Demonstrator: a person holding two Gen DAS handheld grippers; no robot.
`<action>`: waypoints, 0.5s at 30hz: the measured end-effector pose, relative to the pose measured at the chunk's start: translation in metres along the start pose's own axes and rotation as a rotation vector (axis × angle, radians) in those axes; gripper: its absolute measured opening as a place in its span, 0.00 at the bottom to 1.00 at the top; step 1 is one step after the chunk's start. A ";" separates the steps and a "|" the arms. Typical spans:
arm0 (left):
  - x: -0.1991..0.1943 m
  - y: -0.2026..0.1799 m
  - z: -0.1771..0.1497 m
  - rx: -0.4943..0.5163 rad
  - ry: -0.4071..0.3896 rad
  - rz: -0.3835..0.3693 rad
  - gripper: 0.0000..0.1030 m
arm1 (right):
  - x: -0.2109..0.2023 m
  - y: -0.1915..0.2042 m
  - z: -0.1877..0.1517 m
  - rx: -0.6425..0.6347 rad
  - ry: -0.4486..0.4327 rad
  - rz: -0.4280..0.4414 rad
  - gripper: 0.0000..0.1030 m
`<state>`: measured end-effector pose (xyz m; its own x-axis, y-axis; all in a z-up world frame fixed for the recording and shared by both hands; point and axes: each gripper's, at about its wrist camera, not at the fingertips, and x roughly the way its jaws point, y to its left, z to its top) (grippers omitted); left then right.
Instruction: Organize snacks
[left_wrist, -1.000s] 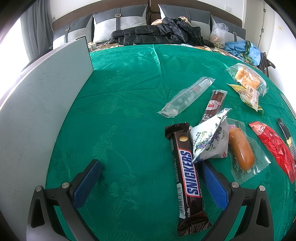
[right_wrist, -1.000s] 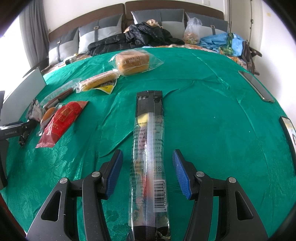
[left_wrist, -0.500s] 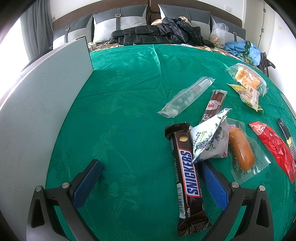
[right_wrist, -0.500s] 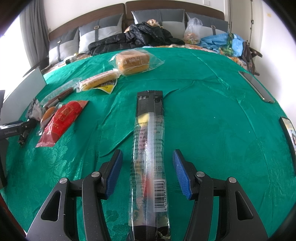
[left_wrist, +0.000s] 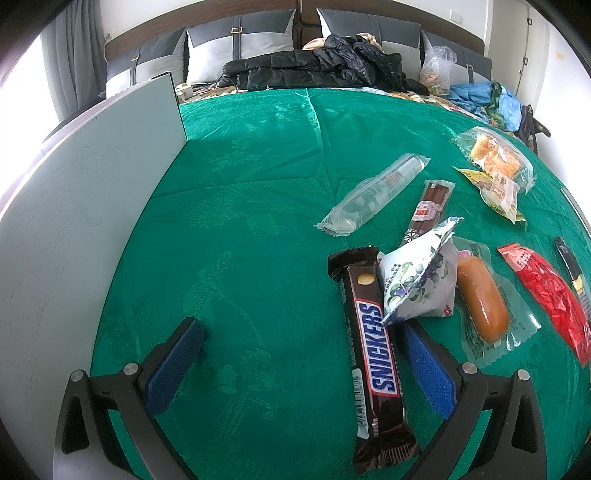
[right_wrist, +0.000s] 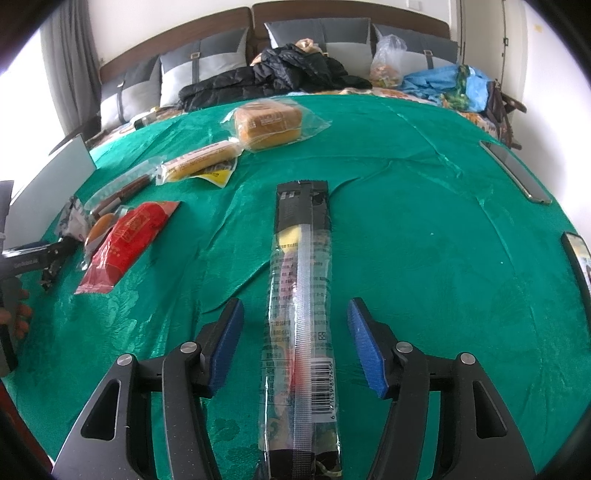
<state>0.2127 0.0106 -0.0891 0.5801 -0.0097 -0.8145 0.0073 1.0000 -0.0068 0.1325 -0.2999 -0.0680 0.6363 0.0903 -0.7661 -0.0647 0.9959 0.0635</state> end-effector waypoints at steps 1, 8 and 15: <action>-0.001 0.000 -0.001 0.000 0.000 0.000 1.00 | 0.000 0.000 0.000 0.000 0.000 0.002 0.62; -0.008 -0.010 0.003 0.058 0.188 -0.069 0.93 | -0.002 -0.007 0.001 0.023 -0.004 0.071 0.69; -0.025 -0.043 0.004 0.195 0.145 -0.090 0.75 | -0.002 -0.017 0.003 0.092 -0.012 0.148 0.71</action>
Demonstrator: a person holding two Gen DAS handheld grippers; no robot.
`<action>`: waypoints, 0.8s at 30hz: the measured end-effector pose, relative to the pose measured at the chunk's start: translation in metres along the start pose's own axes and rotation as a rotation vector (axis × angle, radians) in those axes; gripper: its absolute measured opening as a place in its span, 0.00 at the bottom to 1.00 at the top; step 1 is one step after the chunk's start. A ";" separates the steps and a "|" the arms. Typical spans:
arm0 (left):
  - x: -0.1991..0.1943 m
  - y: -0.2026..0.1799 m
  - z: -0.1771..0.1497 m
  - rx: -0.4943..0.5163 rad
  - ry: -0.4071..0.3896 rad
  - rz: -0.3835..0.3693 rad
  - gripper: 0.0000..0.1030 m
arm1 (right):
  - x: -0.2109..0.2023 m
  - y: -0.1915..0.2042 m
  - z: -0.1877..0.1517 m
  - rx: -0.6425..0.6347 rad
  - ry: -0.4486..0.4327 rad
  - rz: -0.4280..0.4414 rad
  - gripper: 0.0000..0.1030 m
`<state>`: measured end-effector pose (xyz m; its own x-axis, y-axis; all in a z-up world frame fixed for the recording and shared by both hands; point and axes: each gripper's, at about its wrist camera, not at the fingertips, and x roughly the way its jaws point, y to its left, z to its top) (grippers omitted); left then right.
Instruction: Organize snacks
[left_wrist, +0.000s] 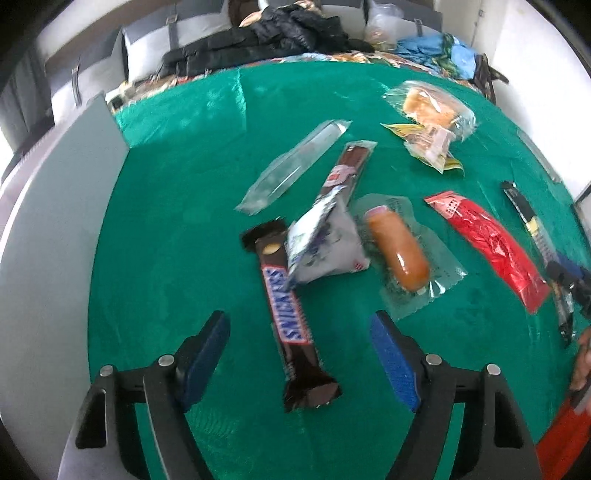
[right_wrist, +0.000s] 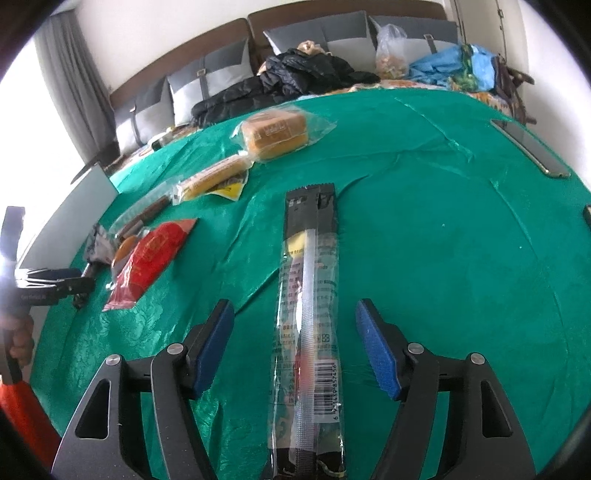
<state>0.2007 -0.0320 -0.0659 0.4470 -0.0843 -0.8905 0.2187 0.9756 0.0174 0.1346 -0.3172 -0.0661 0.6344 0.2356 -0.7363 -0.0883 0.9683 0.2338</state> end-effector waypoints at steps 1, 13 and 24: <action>0.001 -0.003 0.000 0.013 0.001 0.012 0.68 | 0.002 -0.001 0.004 0.010 0.020 0.010 0.71; -0.015 0.038 -0.029 -0.152 -0.039 -0.065 0.16 | 0.047 0.015 0.066 -0.047 0.461 -0.113 0.26; -0.095 0.059 -0.062 -0.279 -0.196 -0.271 0.16 | -0.018 0.043 0.087 -0.041 0.343 -0.085 0.13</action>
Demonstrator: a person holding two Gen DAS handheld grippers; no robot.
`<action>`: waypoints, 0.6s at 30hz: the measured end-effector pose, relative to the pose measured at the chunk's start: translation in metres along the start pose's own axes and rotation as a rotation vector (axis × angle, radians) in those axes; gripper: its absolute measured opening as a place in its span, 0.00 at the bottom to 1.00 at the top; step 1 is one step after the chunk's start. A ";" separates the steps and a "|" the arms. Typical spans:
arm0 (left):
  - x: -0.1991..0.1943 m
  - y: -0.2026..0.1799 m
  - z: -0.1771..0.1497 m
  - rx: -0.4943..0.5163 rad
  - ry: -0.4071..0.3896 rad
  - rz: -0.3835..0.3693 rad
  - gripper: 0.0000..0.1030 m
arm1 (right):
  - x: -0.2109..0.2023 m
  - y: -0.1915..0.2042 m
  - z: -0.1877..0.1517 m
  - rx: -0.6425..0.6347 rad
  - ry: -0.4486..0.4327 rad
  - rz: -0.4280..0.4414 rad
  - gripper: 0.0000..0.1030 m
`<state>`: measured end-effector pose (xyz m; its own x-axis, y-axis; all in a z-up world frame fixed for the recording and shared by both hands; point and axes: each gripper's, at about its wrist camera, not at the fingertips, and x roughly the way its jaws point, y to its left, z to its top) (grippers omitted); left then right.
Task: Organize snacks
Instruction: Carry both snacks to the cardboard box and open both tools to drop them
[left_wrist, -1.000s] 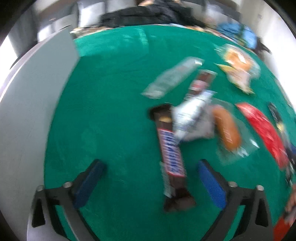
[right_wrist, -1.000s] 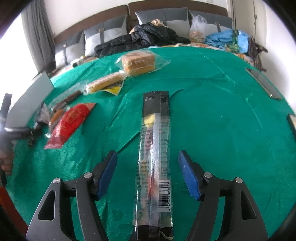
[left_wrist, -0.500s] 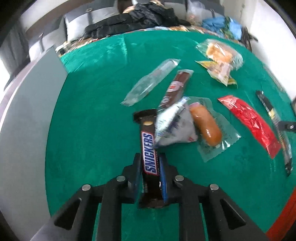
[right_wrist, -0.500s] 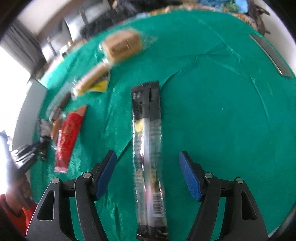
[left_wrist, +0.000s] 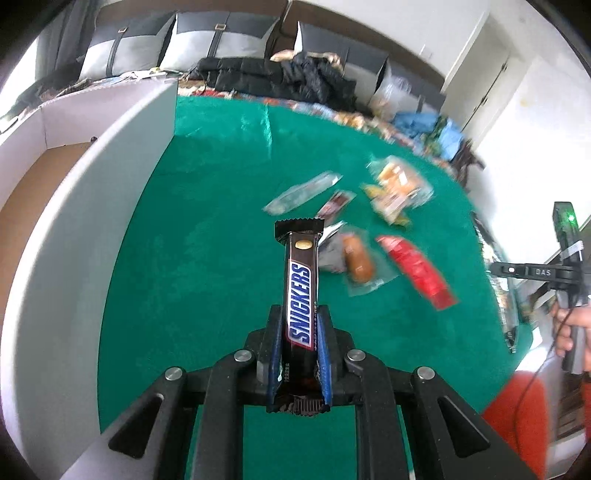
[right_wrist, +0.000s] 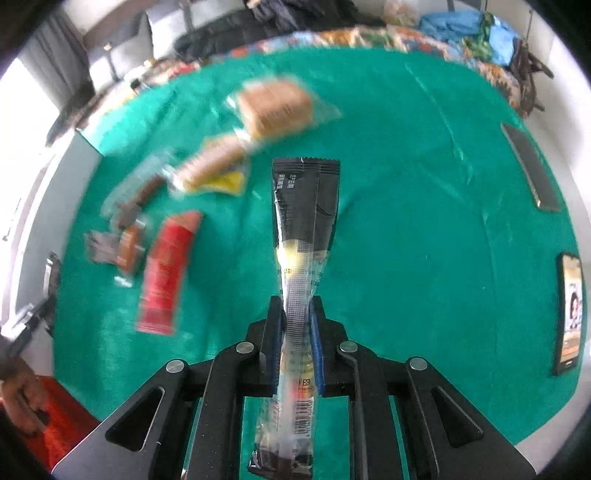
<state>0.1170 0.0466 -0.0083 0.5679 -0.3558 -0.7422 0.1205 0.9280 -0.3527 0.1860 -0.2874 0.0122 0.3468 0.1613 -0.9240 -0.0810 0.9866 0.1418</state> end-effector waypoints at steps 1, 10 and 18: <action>-0.007 -0.002 0.003 -0.008 -0.013 -0.013 0.16 | -0.012 0.008 0.005 -0.010 -0.019 0.016 0.13; -0.109 0.036 0.037 -0.069 -0.165 -0.029 0.16 | -0.090 0.146 0.038 -0.149 -0.159 0.294 0.14; -0.167 0.141 0.043 -0.145 -0.212 0.229 0.16 | -0.090 0.316 0.060 -0.254 -0.131 0.544 0.14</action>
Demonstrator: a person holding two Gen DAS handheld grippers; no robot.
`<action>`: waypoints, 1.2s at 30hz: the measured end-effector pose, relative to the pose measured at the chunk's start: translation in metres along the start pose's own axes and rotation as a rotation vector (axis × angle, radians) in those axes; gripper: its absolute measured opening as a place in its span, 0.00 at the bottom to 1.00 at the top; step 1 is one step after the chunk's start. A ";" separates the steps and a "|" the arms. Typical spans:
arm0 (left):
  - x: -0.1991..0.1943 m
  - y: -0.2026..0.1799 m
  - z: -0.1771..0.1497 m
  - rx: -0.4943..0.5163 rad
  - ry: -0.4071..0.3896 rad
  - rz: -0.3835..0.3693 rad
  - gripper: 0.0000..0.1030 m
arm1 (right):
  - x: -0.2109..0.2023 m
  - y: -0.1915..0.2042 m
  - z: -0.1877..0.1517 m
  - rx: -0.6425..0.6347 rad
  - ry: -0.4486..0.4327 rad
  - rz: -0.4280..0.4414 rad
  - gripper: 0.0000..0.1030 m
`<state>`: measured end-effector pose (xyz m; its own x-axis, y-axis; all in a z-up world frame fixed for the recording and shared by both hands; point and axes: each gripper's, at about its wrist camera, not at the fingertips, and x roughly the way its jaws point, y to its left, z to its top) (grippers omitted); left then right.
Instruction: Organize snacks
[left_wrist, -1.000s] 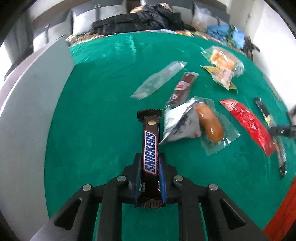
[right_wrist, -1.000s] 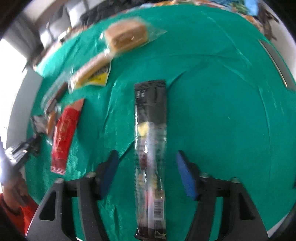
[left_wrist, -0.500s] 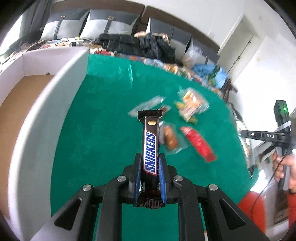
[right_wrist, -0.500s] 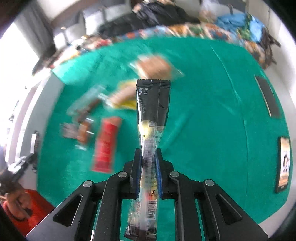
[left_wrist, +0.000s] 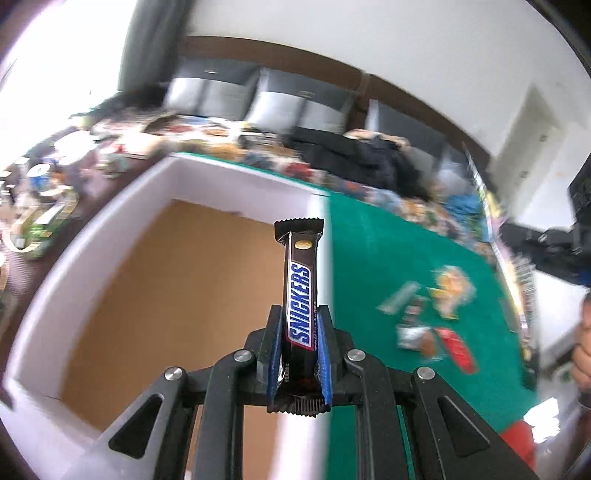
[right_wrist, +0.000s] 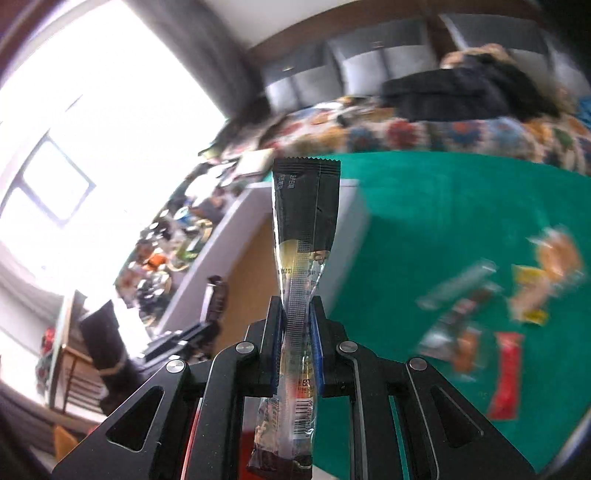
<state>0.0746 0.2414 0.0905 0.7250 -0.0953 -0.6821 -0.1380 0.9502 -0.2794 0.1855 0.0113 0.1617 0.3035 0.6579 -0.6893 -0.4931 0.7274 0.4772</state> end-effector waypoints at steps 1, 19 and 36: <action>0.001 0.009 0.000 0.000 0.003 0.024 0.16 | 0.017 0.015 0.004 -0.011 0.012 0.018 0.14; 0.002 0.005 -0.059 0.019 0.007 0.087 0.73 | 0.031 -0.114 -0.080 -0.079 -0.089 -0.342 0.63; 0.152 -0.205 -0.153 0.316 0.277 -0.096 0.86 | -0.061 -0.313 -0.222 0.139 -0.092 -0.711 0.71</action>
<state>0.1100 -0.0139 -0.0597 0.5097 -0.2225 -0.8311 0.1654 0.9733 -0.1591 0.1402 -0.3000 -0.0672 0.5820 0.0262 -0.8128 -0.0453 0.9990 -0.0003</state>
